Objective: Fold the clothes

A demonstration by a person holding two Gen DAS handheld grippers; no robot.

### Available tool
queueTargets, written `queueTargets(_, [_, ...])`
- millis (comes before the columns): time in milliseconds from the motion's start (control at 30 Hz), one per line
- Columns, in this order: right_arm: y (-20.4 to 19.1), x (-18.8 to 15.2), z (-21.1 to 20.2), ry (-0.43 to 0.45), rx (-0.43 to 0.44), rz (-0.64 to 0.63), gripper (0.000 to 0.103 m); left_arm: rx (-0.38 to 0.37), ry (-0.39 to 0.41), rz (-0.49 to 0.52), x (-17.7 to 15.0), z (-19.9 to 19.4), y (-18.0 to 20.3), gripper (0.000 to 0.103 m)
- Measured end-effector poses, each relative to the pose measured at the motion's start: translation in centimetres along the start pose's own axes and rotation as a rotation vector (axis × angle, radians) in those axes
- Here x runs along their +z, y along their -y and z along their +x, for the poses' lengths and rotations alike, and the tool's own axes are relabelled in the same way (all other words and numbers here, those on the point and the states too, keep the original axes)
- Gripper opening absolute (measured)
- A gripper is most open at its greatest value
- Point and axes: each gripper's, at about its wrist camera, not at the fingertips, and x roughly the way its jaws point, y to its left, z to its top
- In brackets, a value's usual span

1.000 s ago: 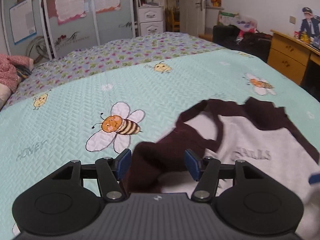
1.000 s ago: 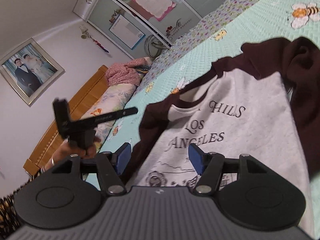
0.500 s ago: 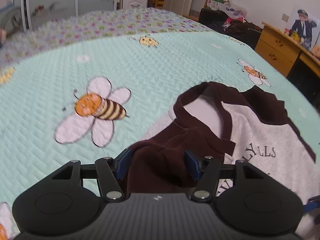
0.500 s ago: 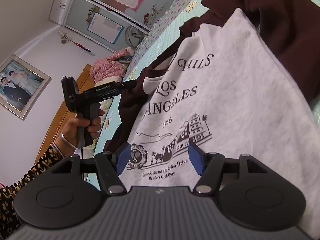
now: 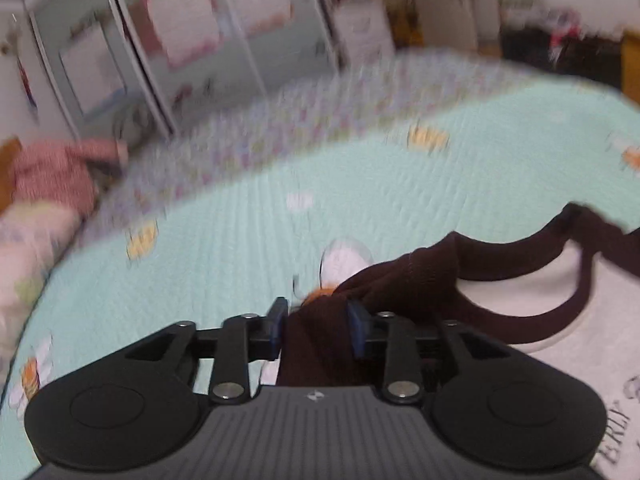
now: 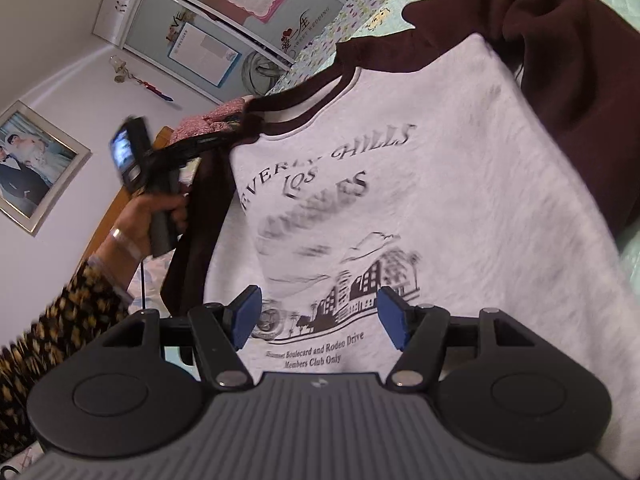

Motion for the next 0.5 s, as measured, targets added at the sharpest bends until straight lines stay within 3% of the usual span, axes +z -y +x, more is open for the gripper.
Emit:
queueTargets(133, [0.1, 0.3, -0.7, 0.003, -0.009, -0.012, 0.066, 0.144, -0.075, -0.116, -1.0, 1.8, -1.2, 0.041])
queueTargets(267, [-0.4, 2.0, -1.7, 0.019, -0.035, -0.065, 0.066, 0.247, -0.042, -0.174, -2.0, 0.2, -2.8, 0.044])
queueTargets(400, [-1.6, 6.0, -3.2, 0.113, -0.101, -0.177, 0.066, 0.109, 0.013, -0.173, -3.7, -4.6, -2.3, 0.047])
queueTargets(467, [-1.4, 8.4, -3.3, 0.163, -0.177, -0.244, 0.069, 0.003, 0.018, -0.191, -5.3, -6.8, -1.2, 0.060])
queueTargets(500, [-1.1, 9.7, -3.0, 0.183, -0.239, -0.283, 0.072, -0.050, 0.016, -0.199, -6.1, -7.9, -0.5, 0.062])
